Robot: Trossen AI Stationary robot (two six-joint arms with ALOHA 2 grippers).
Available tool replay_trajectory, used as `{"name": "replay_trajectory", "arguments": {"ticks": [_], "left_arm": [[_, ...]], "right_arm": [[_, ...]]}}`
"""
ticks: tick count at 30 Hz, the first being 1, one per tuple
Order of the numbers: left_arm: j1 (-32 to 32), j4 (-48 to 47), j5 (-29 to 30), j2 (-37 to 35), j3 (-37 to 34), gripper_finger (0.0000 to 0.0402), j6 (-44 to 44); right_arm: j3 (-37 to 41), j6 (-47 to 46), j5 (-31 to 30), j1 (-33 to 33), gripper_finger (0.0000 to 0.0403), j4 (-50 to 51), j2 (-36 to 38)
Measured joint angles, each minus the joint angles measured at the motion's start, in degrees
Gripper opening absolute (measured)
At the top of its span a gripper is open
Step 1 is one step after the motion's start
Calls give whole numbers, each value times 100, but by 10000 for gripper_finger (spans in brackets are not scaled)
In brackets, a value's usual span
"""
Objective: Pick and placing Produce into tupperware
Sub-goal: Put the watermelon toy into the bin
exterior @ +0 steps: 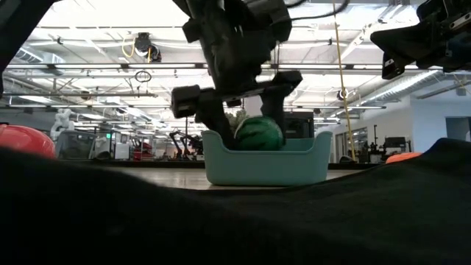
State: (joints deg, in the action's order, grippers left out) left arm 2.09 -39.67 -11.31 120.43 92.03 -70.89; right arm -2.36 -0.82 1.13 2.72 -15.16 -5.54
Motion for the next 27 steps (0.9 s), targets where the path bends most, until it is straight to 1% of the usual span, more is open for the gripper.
{"name": "replay_trajectory", "arguments": {"ticks": [7,19,27], "left_arm": [[-9,-69,131,115,0,294,6],[-16,-101,133,113,0,294,99],[-16,-80,134,113,0,294,457]], "right_arm": [[0,0,0,0,0,8,-2],[-2,0,0,0,0,5,-2],[1,0,0,0,0,2,-2]]}}
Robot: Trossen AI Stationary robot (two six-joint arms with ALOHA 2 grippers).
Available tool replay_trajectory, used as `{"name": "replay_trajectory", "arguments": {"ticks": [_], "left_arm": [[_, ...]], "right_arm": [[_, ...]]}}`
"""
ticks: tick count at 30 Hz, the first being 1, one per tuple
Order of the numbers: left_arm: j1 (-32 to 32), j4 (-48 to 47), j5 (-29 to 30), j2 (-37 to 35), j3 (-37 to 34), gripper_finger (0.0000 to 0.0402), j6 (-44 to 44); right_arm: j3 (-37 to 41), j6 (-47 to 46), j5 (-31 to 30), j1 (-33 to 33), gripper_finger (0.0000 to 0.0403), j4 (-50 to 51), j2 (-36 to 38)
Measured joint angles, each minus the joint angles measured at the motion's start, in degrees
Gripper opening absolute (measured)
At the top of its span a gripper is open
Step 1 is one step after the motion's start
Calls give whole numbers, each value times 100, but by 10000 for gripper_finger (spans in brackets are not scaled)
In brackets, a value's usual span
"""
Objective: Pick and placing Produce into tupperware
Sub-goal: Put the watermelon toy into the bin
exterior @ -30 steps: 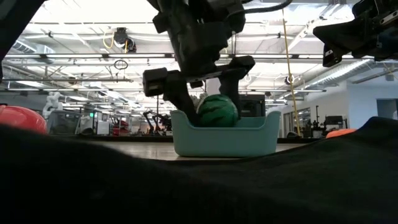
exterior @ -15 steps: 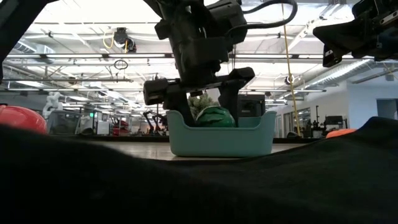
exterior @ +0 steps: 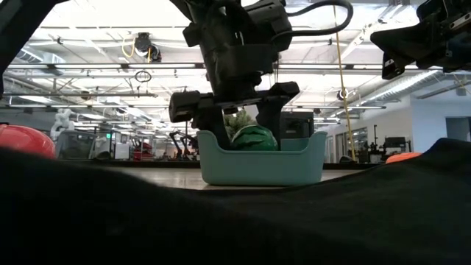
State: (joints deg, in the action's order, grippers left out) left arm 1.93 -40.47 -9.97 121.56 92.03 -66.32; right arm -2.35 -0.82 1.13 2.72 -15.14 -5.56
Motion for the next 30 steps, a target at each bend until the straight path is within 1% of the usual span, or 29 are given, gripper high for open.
{"name": "replay_trajectory", "arguments": {"ticks": [9,25,30], "left_arm": [[-18,-298,1,0,0,294,74],[-37,-275,-37,-1,0,295,213],[-37,-280,-42,-2,0,313,352]], "right_arm": [[-1,0,0,0,0,-2,0],[-2,-2,0,0,0,-4,0],[0,0,0,0,0,-4,0]]}}
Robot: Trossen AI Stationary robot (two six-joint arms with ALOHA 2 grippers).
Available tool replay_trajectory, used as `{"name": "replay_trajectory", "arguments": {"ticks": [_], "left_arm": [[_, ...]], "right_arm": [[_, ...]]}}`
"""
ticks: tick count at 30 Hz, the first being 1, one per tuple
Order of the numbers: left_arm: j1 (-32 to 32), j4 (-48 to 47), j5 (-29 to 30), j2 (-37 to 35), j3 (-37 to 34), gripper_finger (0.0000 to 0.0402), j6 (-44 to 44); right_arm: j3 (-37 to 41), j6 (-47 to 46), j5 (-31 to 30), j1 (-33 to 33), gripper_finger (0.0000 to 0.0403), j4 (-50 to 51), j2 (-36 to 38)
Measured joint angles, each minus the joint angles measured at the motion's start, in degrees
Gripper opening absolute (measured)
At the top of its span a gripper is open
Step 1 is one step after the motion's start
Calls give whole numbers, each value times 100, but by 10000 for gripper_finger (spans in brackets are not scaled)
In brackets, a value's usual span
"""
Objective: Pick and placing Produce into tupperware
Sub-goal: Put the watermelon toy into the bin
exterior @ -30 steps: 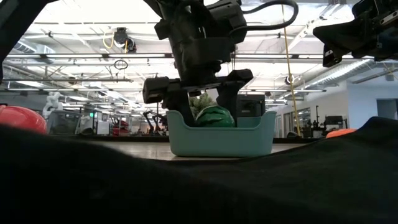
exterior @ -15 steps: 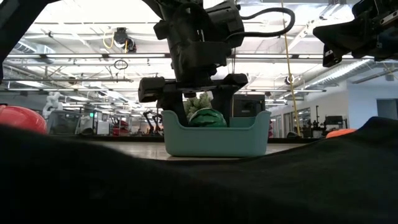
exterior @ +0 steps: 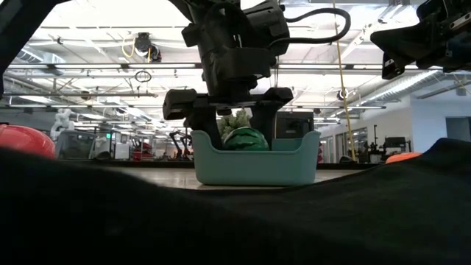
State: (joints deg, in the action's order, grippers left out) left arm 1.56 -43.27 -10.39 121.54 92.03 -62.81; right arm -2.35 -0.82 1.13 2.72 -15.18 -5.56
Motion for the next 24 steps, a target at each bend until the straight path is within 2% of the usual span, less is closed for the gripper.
{"name": "replay_trajectory", "arguments": {"ticks": [7,18,24], "left_arm": [[0,2,206,0,0,345,110],[58,-43,317,-4,0,320,153],[103,-206,414,-9,0,327,343]], "right_arm": [[-2,-2,0,0,0,0,2],[-2,-1,0,0,0,-2,2],[0,-2,0,0,0,-2,2]]}}
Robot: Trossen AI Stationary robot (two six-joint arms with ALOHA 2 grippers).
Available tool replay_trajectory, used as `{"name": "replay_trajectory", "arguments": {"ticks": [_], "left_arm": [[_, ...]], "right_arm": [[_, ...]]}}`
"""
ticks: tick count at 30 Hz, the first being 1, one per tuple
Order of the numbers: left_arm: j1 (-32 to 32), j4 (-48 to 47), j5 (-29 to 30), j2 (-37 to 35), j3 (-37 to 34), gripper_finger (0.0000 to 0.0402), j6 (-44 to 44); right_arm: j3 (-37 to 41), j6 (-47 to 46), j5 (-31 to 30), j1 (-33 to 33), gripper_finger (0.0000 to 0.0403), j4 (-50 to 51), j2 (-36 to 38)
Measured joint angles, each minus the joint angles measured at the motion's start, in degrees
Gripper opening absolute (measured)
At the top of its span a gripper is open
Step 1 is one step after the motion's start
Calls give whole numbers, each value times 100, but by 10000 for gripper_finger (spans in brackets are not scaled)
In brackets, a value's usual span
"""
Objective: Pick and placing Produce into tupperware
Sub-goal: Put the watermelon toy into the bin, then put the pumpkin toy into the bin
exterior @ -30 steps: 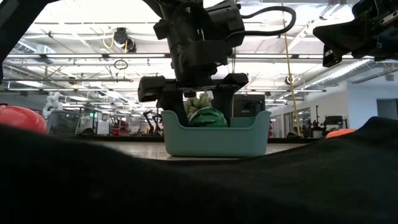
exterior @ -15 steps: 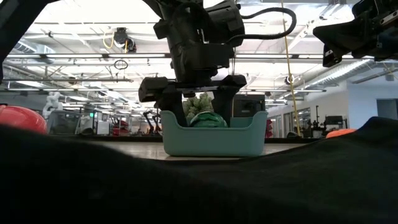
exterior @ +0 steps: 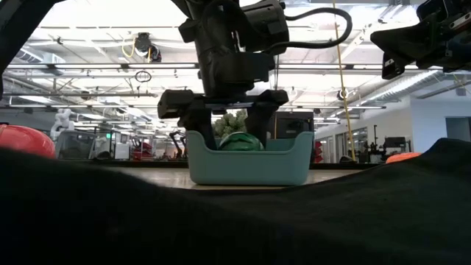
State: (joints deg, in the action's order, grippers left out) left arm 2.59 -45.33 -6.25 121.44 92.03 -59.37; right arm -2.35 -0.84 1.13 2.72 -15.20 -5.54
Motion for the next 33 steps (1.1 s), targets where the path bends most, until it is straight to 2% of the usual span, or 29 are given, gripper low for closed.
{"name": "replay_trajectory", "arguments": {"ticks": [12,24,29,33], "left_arm": [[-4,-117,66,-193,55,331,137],[121,-397,567,-611,60,331,430],[205,-368,786,-1055,68,325,967],[216,-377,819,-1369,68,297,1656]], "right_arm": [[-2,0,0,0,0,-44,0],[-1,0,0,2,0,-56,-27],[-2,-10,4,2,0,-80,-71],[-1,-45,4,1,0,-121,-129]]}}
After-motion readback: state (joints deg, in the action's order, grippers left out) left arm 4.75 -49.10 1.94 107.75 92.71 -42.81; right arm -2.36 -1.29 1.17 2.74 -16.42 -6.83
